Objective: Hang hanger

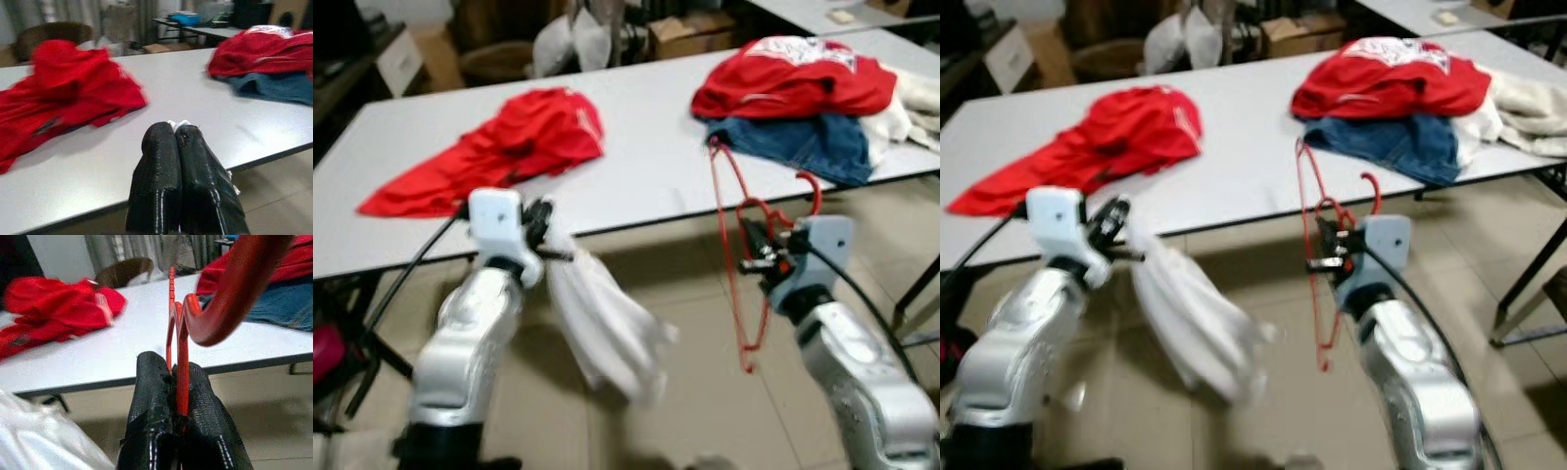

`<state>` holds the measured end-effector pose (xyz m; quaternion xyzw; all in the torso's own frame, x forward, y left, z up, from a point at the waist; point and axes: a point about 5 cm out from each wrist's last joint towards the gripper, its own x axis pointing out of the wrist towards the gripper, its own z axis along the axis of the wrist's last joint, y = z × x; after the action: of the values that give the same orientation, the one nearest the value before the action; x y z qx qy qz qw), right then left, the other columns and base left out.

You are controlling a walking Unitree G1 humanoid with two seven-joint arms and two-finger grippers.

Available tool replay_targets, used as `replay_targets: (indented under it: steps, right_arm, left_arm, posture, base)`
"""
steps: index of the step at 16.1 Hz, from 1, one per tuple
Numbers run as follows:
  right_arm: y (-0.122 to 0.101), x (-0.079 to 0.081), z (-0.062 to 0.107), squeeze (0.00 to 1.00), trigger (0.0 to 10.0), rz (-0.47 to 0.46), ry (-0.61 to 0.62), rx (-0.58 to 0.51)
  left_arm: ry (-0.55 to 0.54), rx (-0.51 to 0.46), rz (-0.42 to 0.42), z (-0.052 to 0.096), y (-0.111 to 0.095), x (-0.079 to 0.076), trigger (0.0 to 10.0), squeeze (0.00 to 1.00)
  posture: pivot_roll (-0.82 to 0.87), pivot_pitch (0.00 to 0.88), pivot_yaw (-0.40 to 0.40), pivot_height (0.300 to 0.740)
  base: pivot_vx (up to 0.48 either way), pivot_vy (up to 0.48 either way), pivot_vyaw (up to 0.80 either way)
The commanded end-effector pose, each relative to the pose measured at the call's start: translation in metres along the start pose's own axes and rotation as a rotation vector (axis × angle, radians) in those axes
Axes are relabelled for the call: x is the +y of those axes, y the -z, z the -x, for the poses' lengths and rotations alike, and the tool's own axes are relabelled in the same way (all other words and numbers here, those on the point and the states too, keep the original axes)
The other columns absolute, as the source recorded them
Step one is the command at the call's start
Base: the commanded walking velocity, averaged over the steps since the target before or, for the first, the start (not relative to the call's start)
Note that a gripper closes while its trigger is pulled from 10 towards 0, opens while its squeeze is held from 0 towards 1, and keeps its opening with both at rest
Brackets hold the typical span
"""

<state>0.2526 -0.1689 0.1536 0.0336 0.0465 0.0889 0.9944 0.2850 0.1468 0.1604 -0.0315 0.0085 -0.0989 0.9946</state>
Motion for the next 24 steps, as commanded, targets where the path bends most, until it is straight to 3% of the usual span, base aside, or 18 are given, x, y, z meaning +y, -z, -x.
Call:
replay_targets:
  steps: [1,6,9,11,12,15,17,22,24]
  right_arm:
    - [-0.006,0.008,-0.001,0.0,10.0,0.019,-0.048,-0.022]
    - [-0.019,0.0,-0.002,0.0,10.0,0.108,-0.137,-0.038]
    - [-0.041,0.001,0.015,0.0,10.0,0.249,-0.497,-0.028]
    - [-0.045,-0.001,0.023,0.0,10.0,0.287,-0.601,-0.007]
    - [-0.049,-0.008,0.033,0.0,10.0,0.303,-0.696,0.043]
    - [-0.051,-0.024,0.061,0.0,10.0,0.287,-0.912,0.205]
    - [-0.054,-0.025,0.068,0.0,10.0,0.27,-0.996,0.248]
    - [-0.06,-0.014,0.065,0.0,10.0,0.26,-1.136,0.243]
    - [-0.064,-0.012,0.05,0.0,10.0,0.313,-1.14,0.222]
  left_arm:
    - [-0.048,-0.038,-0.036,0.001,-0.01,0.013,10.0,0.0]
    - [-0.026,-0.073,-0.044,-0.007,-0.022,0.011,10.0,0.0]
    - [0.038,-0.122,-0.073,-0.025,-0.043,0.005,10.0,0.0]
    - [0.056,-0.138,-0.083,-0.033,-0.051,0.005,10.0,0.0]
    - [0.081,-0.153,-0.093,-0.043,-0.06,0.005,10.0,0.0]
    - [0.106,-0.163,-0.11,-0.066,-0.076,0.006,10.0,0.0]
    - [0.131,-0.19,-0.127,-0.076,-0.088,0.006,10.0,0.0]
    - [0.195,-0.26,-0.137,-0.084,-0.117,0.005,10.0,0.0]
    - [0.287,-0.312,-0.096,-0.078,-0.136,-0.007,10.0,0.0]
  posture:
    - [-0.19,0.0,0.087,0.74]
    - [-0.19,0.0,0.075,0.74]
    - [-0.19,0.0,0.072,0.74]
    - [-0.19,0.0,0.071,0.74]
    - [-0.18,0.0,0.073,0.74]
    - [-0.19,0.0,0.087,0.74]
    - [-0.2,0.0,0.095,0.74]
    - [-0.19,0.0,0.092,0.74]
    - [-0.19,0.0,0.085,0.74]
  base:
    - [0.401,0.0,0.0]
    - [0.401,0.0,0.55]
    - [0.402,0.0,0.0]
    - [0.401,0.0,0.0]
    - [0.401,0.0,0.0]
    - [0.399,0.0,0.0]
    - [0.398,0.0,0.0]
    - [0.398,0.0,0.0]
    - [0.375,0.0,0.0]
